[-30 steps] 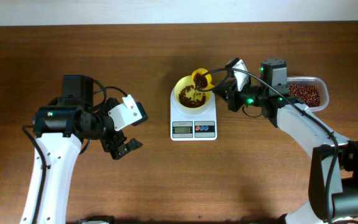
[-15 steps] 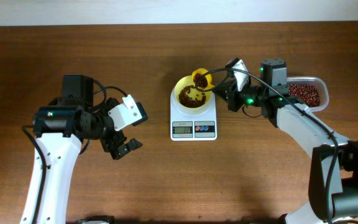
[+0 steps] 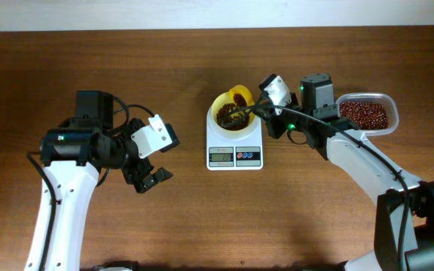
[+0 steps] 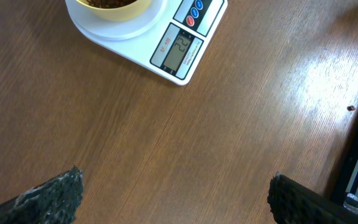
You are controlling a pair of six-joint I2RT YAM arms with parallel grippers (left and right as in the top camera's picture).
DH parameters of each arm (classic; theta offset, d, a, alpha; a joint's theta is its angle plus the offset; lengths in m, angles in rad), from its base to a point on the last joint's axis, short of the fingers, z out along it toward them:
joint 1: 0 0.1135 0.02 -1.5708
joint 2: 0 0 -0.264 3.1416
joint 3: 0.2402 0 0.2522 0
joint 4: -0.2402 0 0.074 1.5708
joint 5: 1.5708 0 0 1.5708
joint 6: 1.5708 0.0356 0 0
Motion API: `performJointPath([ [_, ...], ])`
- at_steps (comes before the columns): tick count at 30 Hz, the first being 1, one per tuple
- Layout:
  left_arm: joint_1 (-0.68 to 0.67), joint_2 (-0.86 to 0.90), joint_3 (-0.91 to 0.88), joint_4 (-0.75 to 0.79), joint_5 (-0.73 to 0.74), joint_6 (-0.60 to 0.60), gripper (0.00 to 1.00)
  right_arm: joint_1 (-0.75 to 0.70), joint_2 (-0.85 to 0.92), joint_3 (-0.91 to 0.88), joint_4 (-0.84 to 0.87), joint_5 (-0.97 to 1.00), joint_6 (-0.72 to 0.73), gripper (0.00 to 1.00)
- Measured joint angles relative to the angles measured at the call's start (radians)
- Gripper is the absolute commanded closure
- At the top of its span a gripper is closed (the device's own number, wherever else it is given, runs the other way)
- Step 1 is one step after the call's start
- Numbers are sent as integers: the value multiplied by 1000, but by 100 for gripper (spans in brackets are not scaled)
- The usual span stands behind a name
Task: Scoop item into bowl and weigh 50g on scale
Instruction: 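Tilt the scoop with the right gripper to pour beans into the bowl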
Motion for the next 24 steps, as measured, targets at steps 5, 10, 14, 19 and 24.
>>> performJointPath([
  [5,0,0,0,0,0,0,1,0,-4,0,0,7,0,96],
  [10,0,0,0,0,0,0,1,0,-10,0,0,7,0,96],
  [14,0,0,0,0,0,0,1,0,-10,0,1,7,0,96],
  [19,0,0,0,0,0,0,1,0,-35,0,5,7,0,96],
  [24,0,0,0,0,0,0,1,0,-42,0,-15,13,0,96],
])
